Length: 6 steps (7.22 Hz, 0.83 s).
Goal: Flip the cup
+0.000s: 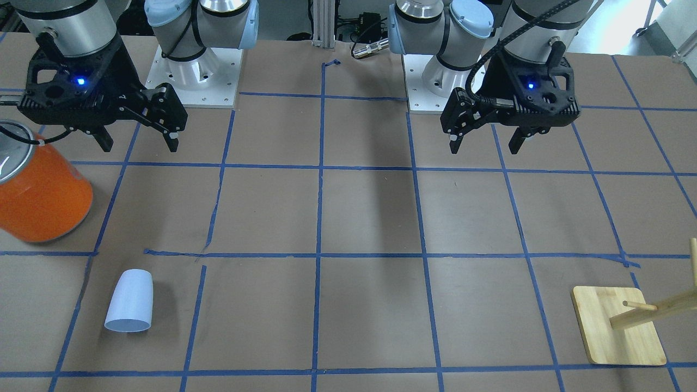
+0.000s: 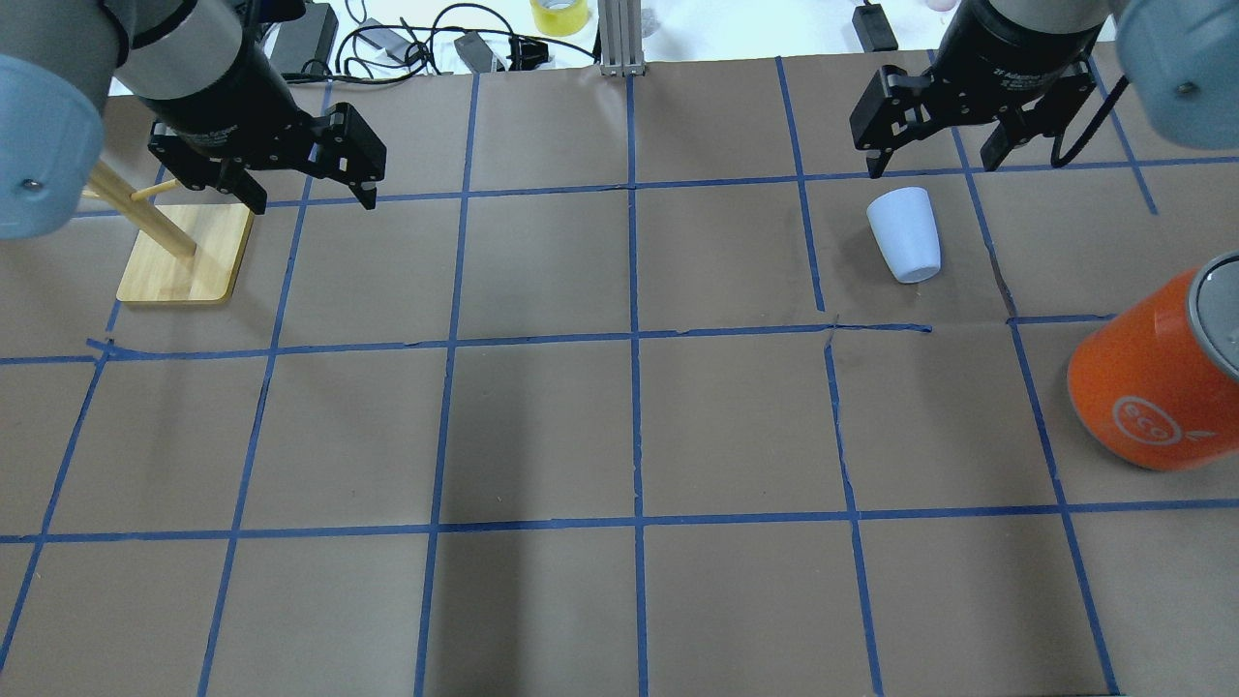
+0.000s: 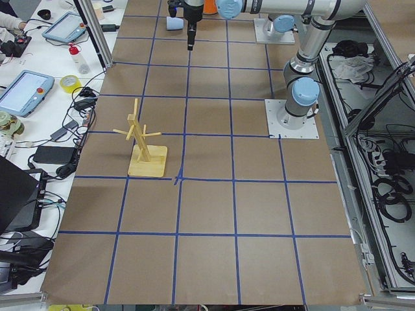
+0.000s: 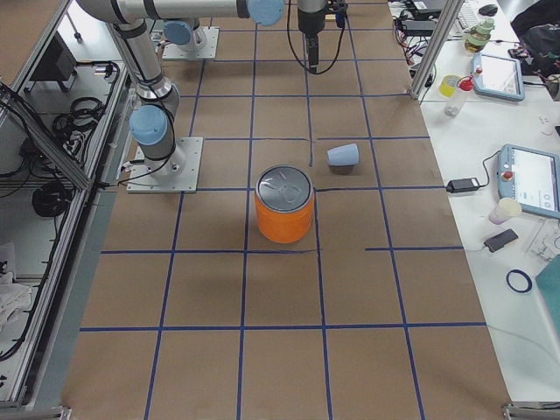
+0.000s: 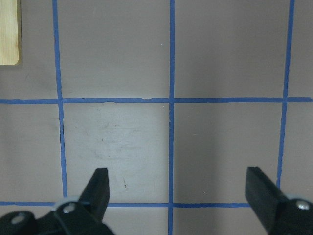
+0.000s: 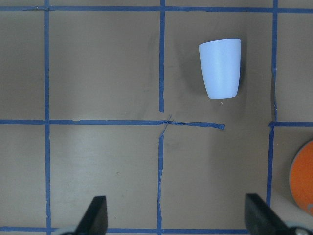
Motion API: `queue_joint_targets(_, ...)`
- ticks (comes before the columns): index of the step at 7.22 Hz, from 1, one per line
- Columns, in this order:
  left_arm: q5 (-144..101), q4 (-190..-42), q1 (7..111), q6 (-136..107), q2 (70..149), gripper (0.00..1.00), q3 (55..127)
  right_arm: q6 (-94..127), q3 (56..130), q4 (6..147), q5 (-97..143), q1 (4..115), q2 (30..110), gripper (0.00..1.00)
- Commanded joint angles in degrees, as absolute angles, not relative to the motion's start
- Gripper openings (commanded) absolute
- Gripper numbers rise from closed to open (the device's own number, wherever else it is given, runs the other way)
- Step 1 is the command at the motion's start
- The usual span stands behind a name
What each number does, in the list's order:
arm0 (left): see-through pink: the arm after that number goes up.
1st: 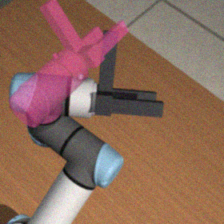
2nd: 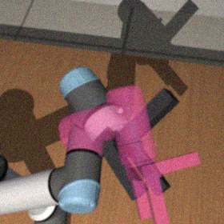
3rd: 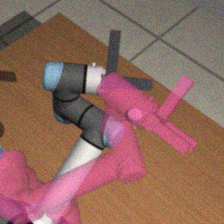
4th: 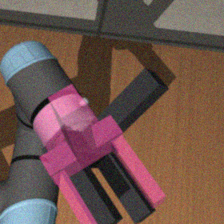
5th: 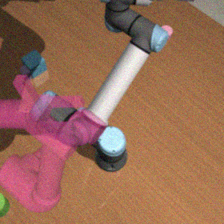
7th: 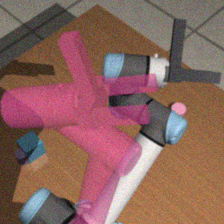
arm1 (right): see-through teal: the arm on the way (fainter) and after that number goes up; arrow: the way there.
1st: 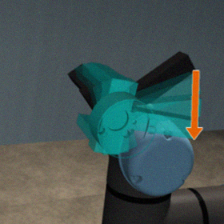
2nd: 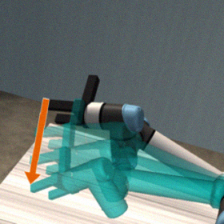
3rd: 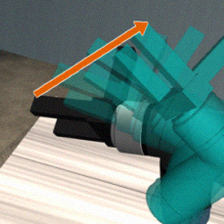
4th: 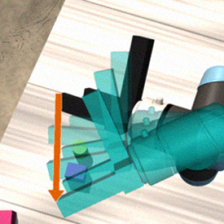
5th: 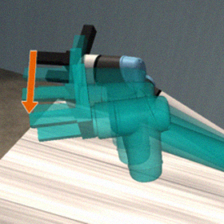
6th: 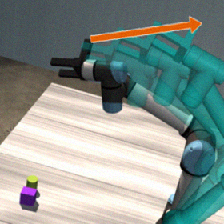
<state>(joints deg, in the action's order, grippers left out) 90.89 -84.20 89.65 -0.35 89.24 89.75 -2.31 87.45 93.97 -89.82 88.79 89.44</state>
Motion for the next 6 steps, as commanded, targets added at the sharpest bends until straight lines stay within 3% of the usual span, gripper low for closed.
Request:
queue_joint_targets(1,90.88,-84.20,89.65,-0.35,89.21,1.00,89.82,-2.11,87.28,94.13,-90.26,88.42,89.04,1.00)
queue_joint_targets(4,90.97,-84.20,89.65,-0.44,89.21,1.00,89.82,-2.37,87.80,96.31,-90.79,87.02,82.21,1.00)
queue_joint_targets(6,90.88,-84.20,89.65,-0.44,89.30,1.00,89.82,-7.27,88.07,107.96,-91.41,81.76,73.69,1.00)
